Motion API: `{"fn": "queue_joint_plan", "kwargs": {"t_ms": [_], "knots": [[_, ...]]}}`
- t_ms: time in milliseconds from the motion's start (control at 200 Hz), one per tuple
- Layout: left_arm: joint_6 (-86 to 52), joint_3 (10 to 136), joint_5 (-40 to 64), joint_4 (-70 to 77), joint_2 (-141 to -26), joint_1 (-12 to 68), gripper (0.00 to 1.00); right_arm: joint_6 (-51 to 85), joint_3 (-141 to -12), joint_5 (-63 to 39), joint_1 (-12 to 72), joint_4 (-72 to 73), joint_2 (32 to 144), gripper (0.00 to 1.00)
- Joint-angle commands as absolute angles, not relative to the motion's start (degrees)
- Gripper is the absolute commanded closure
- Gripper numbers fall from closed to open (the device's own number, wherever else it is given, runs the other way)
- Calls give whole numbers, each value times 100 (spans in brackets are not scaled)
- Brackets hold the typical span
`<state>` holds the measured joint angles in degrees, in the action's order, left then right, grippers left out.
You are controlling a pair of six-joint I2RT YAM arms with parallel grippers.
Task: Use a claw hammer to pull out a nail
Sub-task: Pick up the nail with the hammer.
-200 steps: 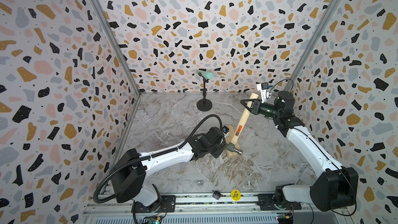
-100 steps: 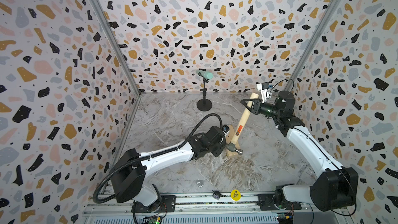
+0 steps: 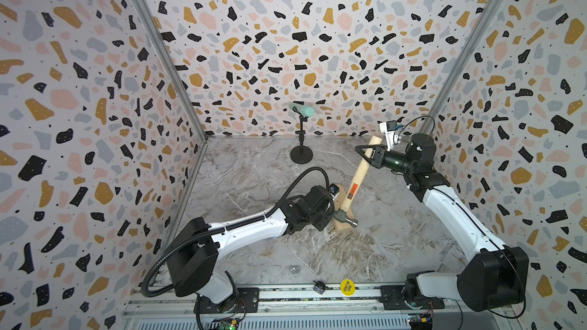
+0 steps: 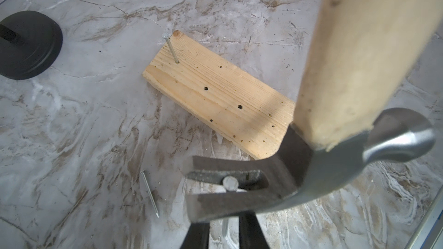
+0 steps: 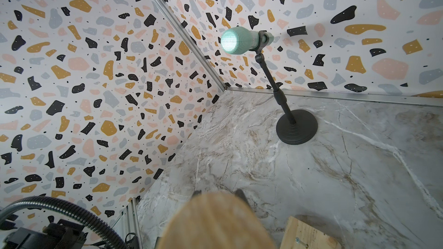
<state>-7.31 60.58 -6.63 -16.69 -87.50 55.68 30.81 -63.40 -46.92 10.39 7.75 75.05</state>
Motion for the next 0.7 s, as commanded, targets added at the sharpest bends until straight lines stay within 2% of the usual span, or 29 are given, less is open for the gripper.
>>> {"fn": "queue_joint_plan", "kwargs": {"t_ms": [0, 546, 696], "knots": [[-779, 6181, -764, -1594, -8715, 5600, 84, 3525, -6508, -4887, 1026, 1158, 7138, 100], [-822, 6144, -878, -1653, -8684, 5601, 100, 3557, -6379, -4896, 1028, 1174, 7038, 100], [-835, 6145, -964, -1582, -8569, 5601, 100, 3561, -6315, -4897, 1046, 1160, 7027, 100]]}}
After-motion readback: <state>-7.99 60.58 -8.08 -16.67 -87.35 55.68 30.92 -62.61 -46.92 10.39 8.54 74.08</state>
